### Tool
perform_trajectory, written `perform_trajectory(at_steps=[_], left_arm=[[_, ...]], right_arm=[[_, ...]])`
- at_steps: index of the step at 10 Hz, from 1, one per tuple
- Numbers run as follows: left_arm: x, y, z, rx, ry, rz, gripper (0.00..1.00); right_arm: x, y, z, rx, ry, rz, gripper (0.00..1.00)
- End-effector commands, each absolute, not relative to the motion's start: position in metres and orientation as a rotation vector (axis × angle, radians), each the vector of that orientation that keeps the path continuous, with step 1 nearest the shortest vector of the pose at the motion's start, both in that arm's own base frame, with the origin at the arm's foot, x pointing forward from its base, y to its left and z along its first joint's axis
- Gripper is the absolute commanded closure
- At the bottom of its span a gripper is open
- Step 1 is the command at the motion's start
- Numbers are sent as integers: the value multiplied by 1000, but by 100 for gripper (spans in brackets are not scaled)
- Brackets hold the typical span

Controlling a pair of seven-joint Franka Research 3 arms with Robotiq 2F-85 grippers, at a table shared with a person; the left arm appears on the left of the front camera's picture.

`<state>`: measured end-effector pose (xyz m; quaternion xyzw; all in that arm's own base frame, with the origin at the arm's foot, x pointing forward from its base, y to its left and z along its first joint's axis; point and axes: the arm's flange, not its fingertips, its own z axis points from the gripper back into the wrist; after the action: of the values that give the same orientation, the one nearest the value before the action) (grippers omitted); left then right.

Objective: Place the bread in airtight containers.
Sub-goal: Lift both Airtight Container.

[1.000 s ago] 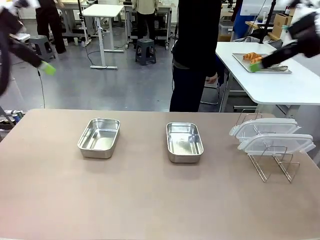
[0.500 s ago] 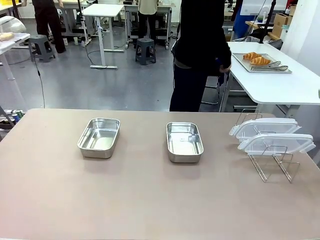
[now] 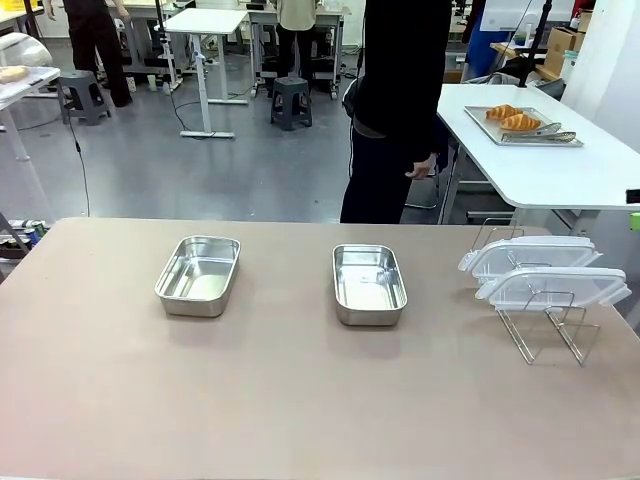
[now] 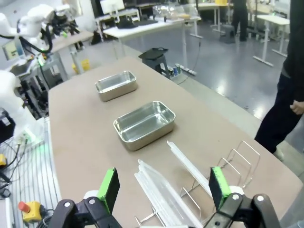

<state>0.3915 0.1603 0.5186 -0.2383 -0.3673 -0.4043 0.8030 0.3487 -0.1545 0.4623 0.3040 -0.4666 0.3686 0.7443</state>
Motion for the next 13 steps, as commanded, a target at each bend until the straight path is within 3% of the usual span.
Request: perform_trajectory(at_steps=[1, 13], left_arm=[[388, 175, 516, -503, -785, -873, 0], [388, 175, 516, -503, -785, -873, 0]], right_arm=[[347, -159, 467, 641, -1016, 782, 0], [347, -159, 467, 641, -1016, 782, 0]])
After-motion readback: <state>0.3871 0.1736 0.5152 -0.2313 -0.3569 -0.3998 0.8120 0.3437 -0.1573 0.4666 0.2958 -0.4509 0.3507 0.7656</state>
